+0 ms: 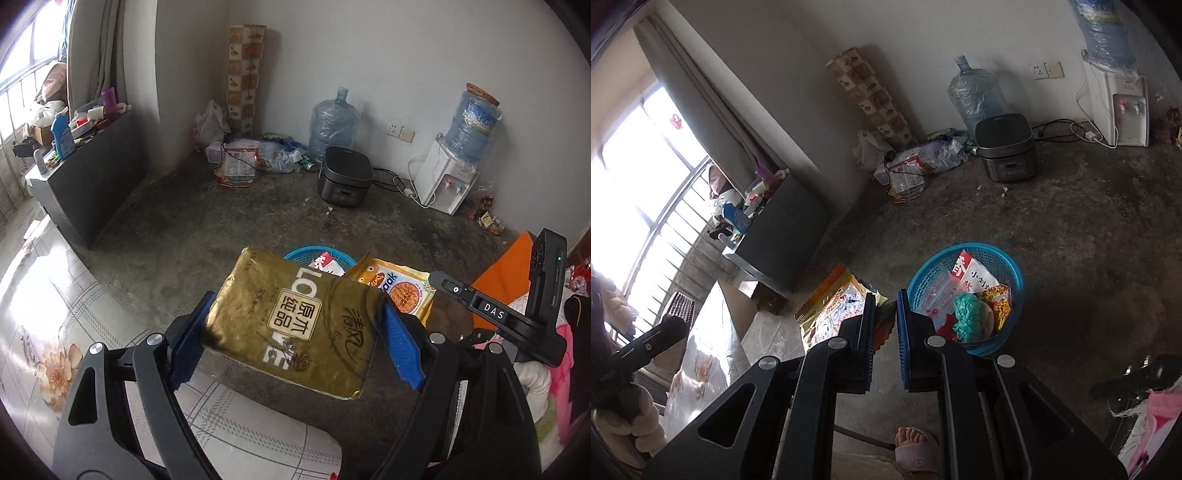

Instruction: Collect trash

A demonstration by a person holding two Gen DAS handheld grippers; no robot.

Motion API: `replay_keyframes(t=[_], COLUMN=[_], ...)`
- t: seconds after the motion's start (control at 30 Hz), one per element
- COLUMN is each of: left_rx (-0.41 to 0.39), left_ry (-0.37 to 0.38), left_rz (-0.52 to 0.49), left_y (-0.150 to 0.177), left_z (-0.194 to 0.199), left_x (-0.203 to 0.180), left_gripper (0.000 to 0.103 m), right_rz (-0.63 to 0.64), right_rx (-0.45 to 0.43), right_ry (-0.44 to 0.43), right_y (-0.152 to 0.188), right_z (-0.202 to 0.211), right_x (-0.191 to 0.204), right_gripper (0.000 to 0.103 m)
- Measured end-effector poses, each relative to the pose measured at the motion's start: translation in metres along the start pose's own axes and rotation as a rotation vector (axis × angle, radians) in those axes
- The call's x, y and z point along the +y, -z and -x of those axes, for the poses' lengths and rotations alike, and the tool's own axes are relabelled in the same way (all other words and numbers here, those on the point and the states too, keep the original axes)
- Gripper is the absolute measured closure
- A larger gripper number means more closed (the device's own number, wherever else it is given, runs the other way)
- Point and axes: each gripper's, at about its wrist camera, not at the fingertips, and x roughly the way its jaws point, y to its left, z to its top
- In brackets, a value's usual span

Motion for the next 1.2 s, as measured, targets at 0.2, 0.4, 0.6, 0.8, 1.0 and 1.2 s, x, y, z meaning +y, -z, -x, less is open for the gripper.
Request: replay_keyframes(t=[0.2, 0.4, 0.6, 0.8, 1.0, 1.2], left_rx=[0.125, 0.179, 0.262, 0.243, 0.157, 0.011], left_ry=[0.062, 0.063, 0.011, 0.038, 0.048, 0.085], left_rz=[-0.031, -0.061, -0.015, 0.010, 0.040, 0.072], left_y=[-0.025, -0.044, -0.042, -0.037, -0.043, -0.041], left_z=[-0.098, -0.185, -0.258, -0.241, -0.179, -0.074], left_x=[-0.030, -0.048, -0.042, -0.027, -0.016, -0.009], left_gripper=[0.023, 0.021, 0.020, 0.020, 0.020, 0.020], right_rz=[-0.080, -0.161, -0.366, -0.406, -0.365, -0.164], right_rx=[0.027, 0.094, 0.227, 0.218, 0.165, 0.097], right_ry=[0.095, 0.147, 0.151, 0.137, 0.106, 0.051], right_y=[-0.013, -0.024, -0.004, 0.017, 0.017, 0.002], right_z=[-0.052, -0.122, -0.191, -0.179, -0.137, -0.089], right_x=[-0.048, -0.088, -0.137, -0.139, -0.121, -0.055], right_gripper=[0.091, 0.088, 0.069, 0.069, 0.069, 0.069])
